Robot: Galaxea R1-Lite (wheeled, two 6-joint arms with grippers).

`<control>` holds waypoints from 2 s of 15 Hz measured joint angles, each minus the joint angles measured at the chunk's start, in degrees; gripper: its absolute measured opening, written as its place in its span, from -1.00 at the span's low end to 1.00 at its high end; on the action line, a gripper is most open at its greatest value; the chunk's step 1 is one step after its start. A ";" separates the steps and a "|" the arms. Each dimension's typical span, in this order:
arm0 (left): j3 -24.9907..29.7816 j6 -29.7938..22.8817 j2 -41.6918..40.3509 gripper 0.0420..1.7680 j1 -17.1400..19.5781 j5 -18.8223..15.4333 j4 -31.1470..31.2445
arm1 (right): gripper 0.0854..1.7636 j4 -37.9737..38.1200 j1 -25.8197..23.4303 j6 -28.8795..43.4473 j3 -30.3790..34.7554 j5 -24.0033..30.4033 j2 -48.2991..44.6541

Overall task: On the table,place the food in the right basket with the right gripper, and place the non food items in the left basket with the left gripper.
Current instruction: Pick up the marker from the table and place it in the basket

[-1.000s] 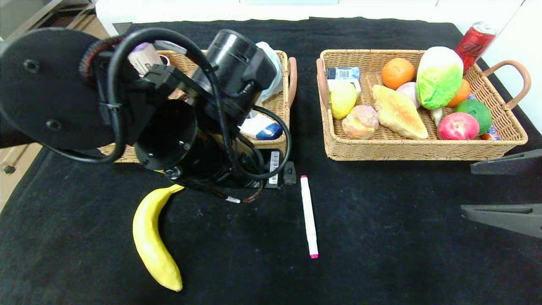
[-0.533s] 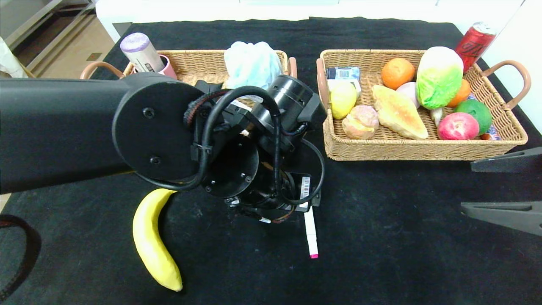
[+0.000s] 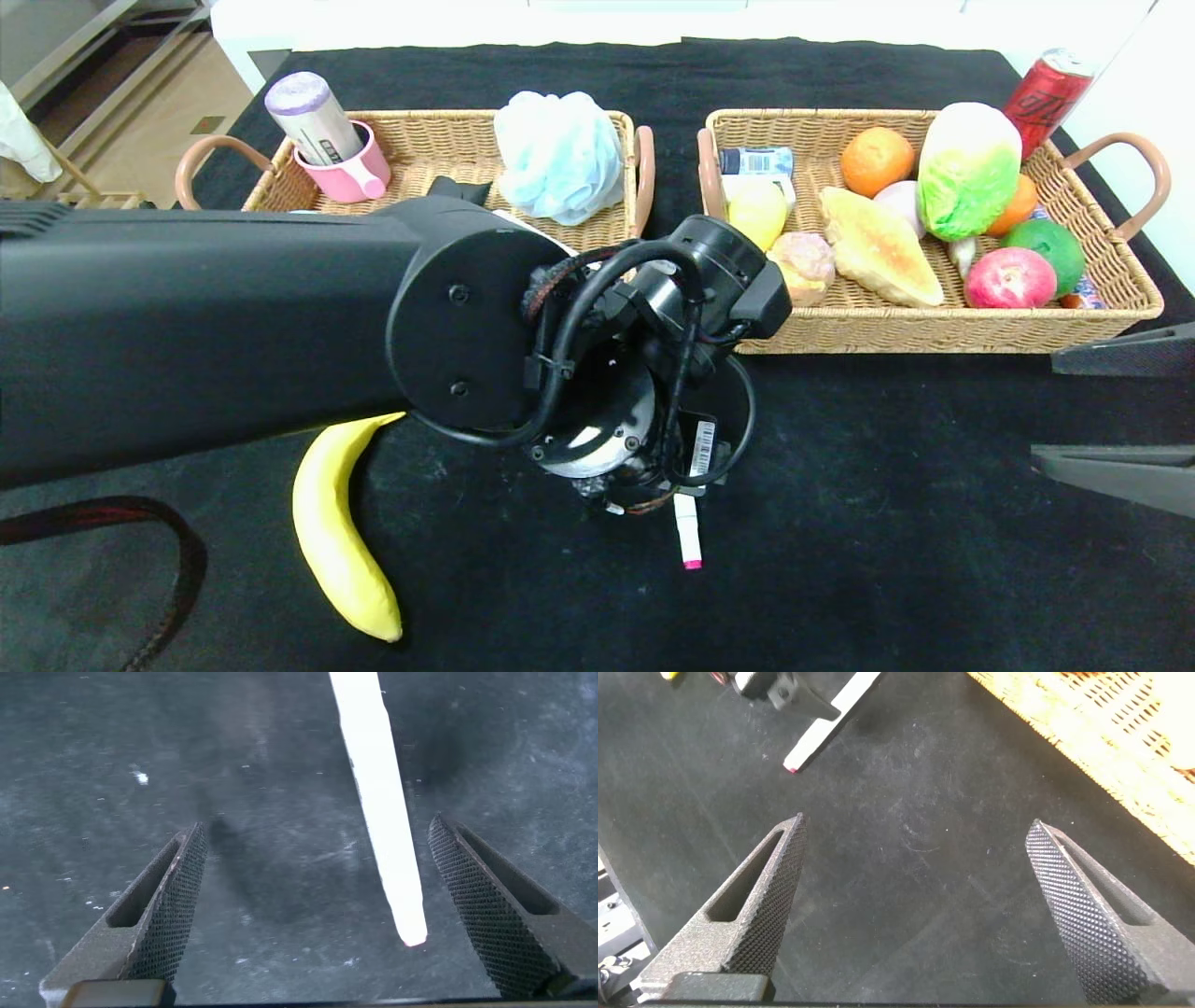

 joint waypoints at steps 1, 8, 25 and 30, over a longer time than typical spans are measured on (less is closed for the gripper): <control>-0.44 0.05 0.44 0.94 -0.35 0.15 0.09 | 0.94 0.00 -0.02 -0.02 0.00 0.00 -0.12; -1.10 0.22 2.40 0.94 -1.27 0.37 0.26 | 0.94 -0.09 -0.50 -0.09 -0.11 0.00 -0.17; -1.01 1.22 3.94 0.01 -2.17 3.69 0.66 | 0.94 -0.09 -0.55 -0.20 -0.09 0.09 -0.12; -0.80 1.21 3.80 -0.74 -2.17 3.62 0.66 | 0.94 -0.02 -0.48 -0.17 -0.02 0.10 -0.23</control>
